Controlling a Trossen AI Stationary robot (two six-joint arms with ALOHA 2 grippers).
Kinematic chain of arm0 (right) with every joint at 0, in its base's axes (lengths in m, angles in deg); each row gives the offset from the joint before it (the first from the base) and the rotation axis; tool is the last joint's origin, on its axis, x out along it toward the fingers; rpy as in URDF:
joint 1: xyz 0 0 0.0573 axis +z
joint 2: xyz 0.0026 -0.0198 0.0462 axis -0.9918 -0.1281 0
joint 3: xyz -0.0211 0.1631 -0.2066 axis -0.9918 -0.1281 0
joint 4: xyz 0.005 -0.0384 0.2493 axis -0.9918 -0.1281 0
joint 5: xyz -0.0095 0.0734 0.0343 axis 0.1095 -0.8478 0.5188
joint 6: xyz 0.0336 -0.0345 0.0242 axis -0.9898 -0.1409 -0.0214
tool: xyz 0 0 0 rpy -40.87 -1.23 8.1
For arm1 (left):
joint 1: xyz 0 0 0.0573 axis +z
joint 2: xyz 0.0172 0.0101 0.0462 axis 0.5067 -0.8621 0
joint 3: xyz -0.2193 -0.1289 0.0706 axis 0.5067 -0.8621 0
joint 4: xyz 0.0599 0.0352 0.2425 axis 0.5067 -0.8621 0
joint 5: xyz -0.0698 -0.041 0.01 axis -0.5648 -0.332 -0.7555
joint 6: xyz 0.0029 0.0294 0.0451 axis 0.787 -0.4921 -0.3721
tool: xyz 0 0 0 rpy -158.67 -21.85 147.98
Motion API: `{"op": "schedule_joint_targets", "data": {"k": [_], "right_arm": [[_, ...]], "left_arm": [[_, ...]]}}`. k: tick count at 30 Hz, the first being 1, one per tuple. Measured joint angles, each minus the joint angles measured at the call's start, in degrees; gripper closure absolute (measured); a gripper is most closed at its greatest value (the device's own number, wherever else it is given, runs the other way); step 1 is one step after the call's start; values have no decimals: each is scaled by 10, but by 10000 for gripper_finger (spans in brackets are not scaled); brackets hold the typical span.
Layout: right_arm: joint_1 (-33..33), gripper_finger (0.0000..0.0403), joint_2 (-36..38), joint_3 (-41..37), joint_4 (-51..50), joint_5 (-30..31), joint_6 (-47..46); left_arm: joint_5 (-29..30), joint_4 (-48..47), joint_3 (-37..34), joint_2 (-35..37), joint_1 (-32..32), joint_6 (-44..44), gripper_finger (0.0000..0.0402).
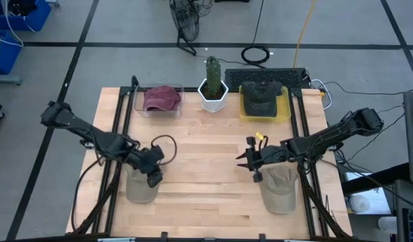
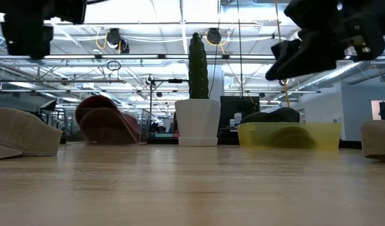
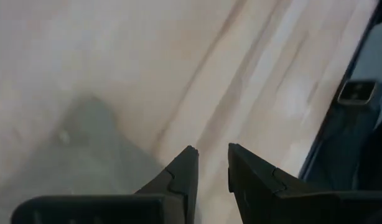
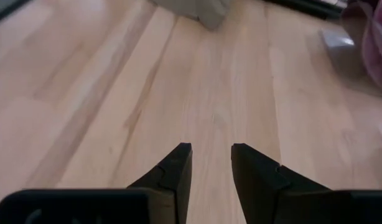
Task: Pick & Place hat
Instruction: Put the left brown cap into the transparent bin
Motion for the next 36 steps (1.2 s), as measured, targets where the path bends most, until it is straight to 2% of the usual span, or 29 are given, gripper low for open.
{"op": "schedule_joint_targets", "data": {"k": [5, 8, 13, 18, 25, 28, 32, 36], "right_arm": [[-2, 303, 3, -24, 2, 0, 4], [-2, 303, 3, -39, 14, 0, 4], [-2, 303, 3, -50, 18, 0, 6], [-2, 303, 3, -50, 20, 0, 12], [-2, 303, 3, -50, 20, 0, -5], [-2, 303, 3, -50, 16, 0, -15], [-2, 303, 3, -50, 15, -1, -33], [1, 303, 3, -50, 15, -2, -53]], "left_arm": [[-78, -26, 16, -68, -13, 43, 311], [-128, -103, 41, -111, -21, 39, 311], [-174, -228, 85, -151, -34, 4, 310], [-169, -254, 93, -151, -49, -8, 281], [-119, -258, 74, -152, -68, -51, 192], [-118, -258, 61, -152, -67, -70, 161], [-136, -254, 34, -151, -68, -82, 149], [-153, -254, 0, -151, -67, -82, 168]]}}
